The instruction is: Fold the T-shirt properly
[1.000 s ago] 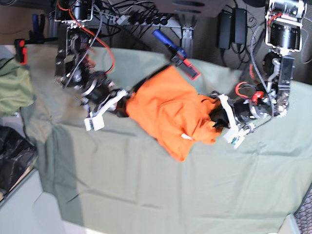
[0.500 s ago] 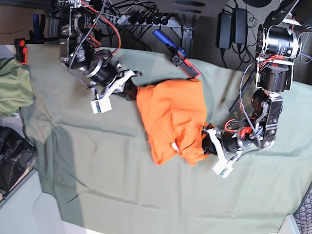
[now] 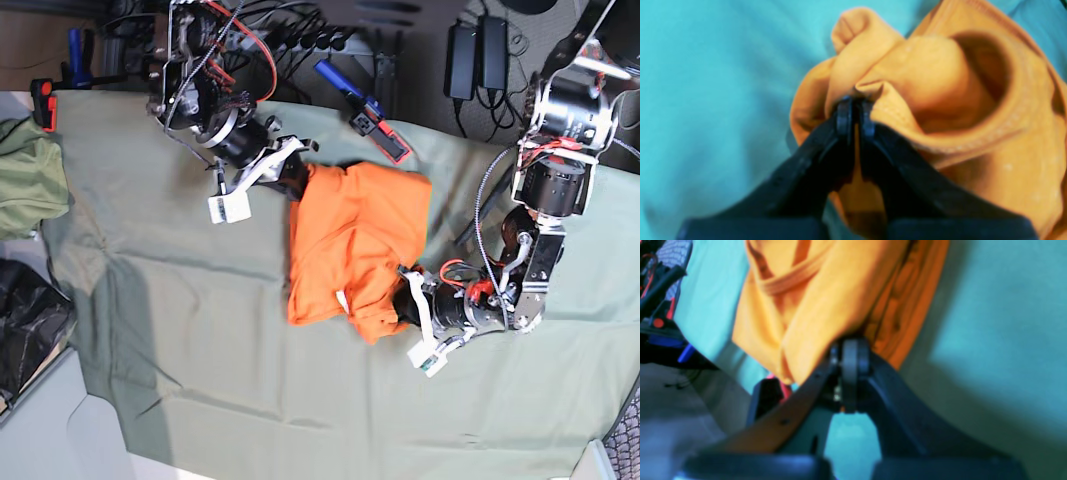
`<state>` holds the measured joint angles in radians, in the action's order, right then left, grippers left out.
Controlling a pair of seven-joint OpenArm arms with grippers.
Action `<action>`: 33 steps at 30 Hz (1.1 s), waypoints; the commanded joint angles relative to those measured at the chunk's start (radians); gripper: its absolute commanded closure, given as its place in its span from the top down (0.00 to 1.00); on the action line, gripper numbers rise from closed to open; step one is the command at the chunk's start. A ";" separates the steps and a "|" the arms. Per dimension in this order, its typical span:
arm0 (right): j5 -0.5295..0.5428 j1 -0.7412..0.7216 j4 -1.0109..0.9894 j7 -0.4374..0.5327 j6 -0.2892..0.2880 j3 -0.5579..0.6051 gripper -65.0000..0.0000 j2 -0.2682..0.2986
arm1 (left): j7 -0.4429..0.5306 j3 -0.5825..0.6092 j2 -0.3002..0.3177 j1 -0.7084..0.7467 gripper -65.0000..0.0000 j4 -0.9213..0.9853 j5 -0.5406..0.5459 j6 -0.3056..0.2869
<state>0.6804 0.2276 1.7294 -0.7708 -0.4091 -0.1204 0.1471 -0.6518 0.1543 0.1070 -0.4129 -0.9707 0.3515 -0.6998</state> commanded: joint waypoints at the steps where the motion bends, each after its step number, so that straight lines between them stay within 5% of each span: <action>1: 0.015 -0.008 0.028 0.019 -0.117 -0.021 0.00 0.005 | -0.019 -0.003 0.029 -0.029 0.07 -0.051 0.035 0.002; 8: 0.015 -0.008 0.038 0.019 -0.118 -0.118 0.00 0.026 | -0.140 -0.003 0.182 0.129 0.07 -0.439 0.162 0.002; 19: 0.020 0.140 0.109 0.000 -0.117 -0.185 0.00 0.190 | -0.214 -0.127 0.379 0.610 0.07 -0.943 0.260 0.007; 29: 0.041 0.537 0.172 -0.038 -0.117 -0.294 0.00 0.266 | -0.229 -0.328 0.397 1.088 0.07 -1.080 0.313 0.005; 33: -0.001 0.691 0.166 -0.037 -0.114 -0.298 0.00 0.265 | -0.239 -0.305 0.404 1.193 0.07 -1.020 0.252 0.122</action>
<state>0.6697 0.9104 1.8835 -0.8165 -0.4110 -0.4099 0.4011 -0.8955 -0.1452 0.4965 0.7738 -1.9793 0.5896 -0.5812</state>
